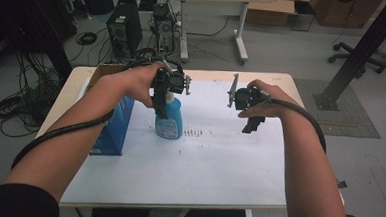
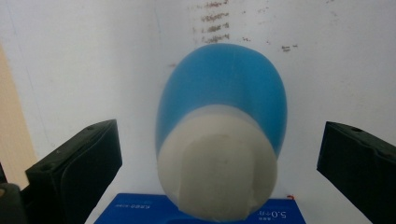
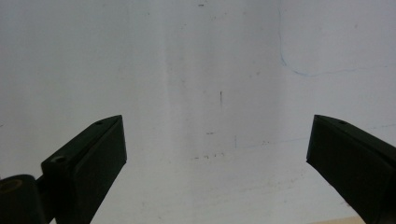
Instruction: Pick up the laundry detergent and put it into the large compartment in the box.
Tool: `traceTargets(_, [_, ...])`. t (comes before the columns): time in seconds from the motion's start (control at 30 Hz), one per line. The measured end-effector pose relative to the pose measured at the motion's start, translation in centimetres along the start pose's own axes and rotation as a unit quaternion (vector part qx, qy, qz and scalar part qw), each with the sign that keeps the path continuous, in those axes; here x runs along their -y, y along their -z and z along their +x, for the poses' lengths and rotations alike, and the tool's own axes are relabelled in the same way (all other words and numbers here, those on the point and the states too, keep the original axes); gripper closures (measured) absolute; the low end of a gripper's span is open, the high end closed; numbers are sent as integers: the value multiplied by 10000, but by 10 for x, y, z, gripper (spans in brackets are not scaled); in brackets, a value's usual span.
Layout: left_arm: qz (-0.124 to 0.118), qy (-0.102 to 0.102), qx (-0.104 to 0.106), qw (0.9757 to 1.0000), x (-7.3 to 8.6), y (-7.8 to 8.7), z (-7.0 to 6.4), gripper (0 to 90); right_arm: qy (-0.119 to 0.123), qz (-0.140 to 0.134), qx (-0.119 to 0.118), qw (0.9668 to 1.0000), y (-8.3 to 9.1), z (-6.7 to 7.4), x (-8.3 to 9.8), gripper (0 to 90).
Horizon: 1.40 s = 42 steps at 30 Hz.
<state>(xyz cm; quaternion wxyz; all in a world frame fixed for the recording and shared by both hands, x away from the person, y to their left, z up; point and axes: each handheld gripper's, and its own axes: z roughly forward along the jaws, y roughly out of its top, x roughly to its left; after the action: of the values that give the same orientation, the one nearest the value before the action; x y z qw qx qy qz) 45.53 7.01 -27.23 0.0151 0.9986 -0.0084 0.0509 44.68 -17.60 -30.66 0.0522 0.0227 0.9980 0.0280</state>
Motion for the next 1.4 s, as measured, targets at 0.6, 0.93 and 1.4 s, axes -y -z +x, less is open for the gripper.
traceTargets(0.6, [73, -158, -213, 9996, -3, -12, 1, 2, 4, 6, -21, 10000, -3, -1, 1, 47])
traceTargets(0.93, [145, -190, -323, 9992, -2, -14, 1, 46, 5, 3, -25, 10000, -5, -1, 0, 48])
traceTargets(1.4, [135, -217, -290, 9993, -3, -18, 0, 103, -14, 12, -28, 10000, -6, -1, 1, 48])
